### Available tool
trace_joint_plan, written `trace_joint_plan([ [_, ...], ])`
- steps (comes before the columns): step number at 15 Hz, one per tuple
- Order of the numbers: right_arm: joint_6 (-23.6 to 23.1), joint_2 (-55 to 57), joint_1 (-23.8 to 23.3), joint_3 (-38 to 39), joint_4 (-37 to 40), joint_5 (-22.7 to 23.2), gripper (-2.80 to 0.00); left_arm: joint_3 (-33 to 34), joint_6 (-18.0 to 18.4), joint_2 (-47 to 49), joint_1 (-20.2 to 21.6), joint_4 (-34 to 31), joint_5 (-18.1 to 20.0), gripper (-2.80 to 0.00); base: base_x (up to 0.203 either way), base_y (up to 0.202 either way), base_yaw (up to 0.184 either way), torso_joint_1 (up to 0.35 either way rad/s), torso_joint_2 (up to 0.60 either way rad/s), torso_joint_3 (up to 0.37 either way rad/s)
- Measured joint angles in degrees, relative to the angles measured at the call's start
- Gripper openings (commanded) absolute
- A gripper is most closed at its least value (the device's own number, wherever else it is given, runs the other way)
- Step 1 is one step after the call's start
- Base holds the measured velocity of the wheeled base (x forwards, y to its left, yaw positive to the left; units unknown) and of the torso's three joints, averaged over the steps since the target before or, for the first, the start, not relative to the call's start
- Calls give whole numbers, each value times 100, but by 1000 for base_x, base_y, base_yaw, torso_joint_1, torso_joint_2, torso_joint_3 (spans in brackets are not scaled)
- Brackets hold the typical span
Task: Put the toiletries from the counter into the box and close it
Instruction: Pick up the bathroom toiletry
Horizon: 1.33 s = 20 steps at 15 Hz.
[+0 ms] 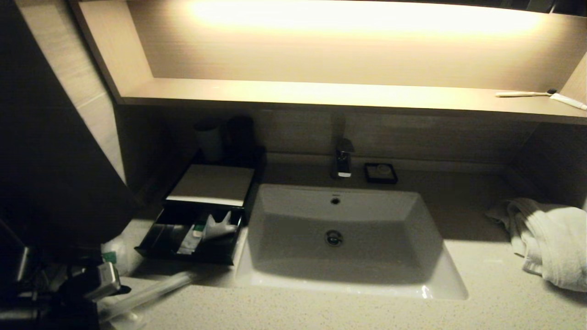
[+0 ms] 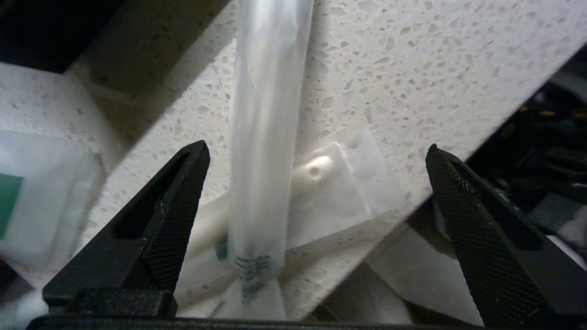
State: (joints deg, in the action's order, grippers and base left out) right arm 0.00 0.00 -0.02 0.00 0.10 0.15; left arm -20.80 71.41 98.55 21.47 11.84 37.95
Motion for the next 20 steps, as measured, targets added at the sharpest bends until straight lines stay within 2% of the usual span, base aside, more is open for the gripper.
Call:
trace_joint_plan([
  [7,0,0,0,0,0,0,-280,342,11,324,5,1059,-9,0,0,0,0,0,0,0],
  [14,0,0,2,0,1,0,-280,374,-49,405,5,1100,20,0,0,0,0,0,0,0],
  [15,1,0,2,0,1,-1,-280,371,-46,407,5,1100,24,-190,0,0,0,0,0,0],
  [16,0,0,2,0,1,-2,-280,363,-45,410,5,1105,45,-280,0,0,0,0,0,0],
  [20,0,0,2,0,0,-1,-280,352,-49,361,5,1109,35,-280,0,0,0,0,0,0],
])
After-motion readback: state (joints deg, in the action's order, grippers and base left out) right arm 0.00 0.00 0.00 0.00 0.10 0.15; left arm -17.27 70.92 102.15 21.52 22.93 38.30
